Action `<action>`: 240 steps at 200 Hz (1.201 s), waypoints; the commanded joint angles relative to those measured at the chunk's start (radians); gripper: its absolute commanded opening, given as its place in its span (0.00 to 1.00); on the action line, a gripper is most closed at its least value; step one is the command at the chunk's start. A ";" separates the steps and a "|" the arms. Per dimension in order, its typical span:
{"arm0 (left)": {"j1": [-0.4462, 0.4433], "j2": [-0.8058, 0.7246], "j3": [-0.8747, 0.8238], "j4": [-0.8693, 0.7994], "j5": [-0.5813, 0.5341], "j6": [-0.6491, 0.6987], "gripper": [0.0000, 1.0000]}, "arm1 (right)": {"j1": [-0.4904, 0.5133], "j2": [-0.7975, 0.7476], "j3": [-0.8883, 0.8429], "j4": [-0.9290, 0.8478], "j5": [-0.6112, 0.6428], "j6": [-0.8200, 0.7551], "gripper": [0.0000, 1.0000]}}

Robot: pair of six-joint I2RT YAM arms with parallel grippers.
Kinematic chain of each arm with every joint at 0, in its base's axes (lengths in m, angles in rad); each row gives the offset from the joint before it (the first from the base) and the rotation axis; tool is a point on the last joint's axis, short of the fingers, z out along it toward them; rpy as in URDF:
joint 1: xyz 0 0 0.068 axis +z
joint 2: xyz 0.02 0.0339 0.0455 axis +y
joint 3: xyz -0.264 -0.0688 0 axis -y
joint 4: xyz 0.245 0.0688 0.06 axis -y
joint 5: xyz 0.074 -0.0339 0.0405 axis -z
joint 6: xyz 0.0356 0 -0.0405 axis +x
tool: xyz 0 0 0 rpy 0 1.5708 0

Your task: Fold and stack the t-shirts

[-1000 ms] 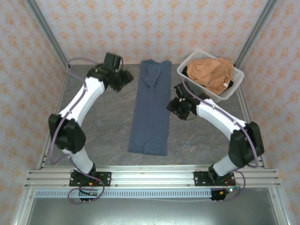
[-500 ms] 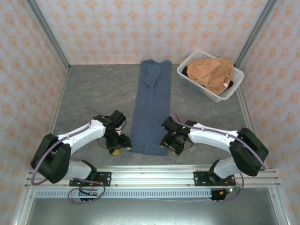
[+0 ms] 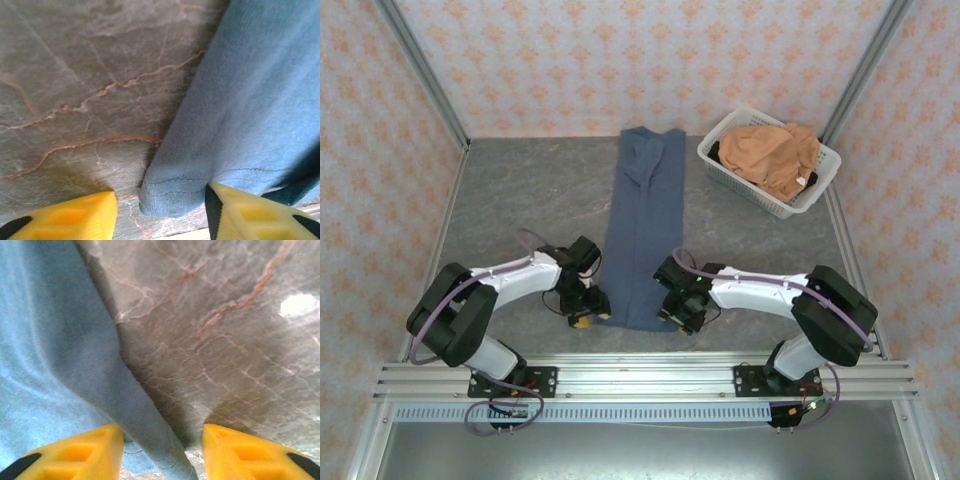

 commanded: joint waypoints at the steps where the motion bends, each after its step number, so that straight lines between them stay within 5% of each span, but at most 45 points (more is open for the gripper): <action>1: -0.047 0.069 0.012 0.108 0.024 -0.022 0.44 | 0.012 0.035 -0.008 0.080 0.038 0.025 0.39; 106: -0.054 0.002 0.018 0.142 -0.041 -0.094 0.09 | 0.011 0.010 0.025 0.068 0.089 0.055 0.00; 124: -0.054 -0.035 0.010 0.108 -0.051 -0.090 0.00 | 0.012 -0.024 0.027 0.019 0.102 0.048 0.00; 189: -0.069 -0.194 -0.120 -0.042 0.022 -0.020 0.00 | 0.024 -0.132 0.020 -0.167 0.068 -0.028 0.00; 240: -0.130 -0.366 -0.165 -0.040 0.073 -0.103 0.00 | 0.103 -0.154 -0.001 -0.169 -0.011 -0.004 0.00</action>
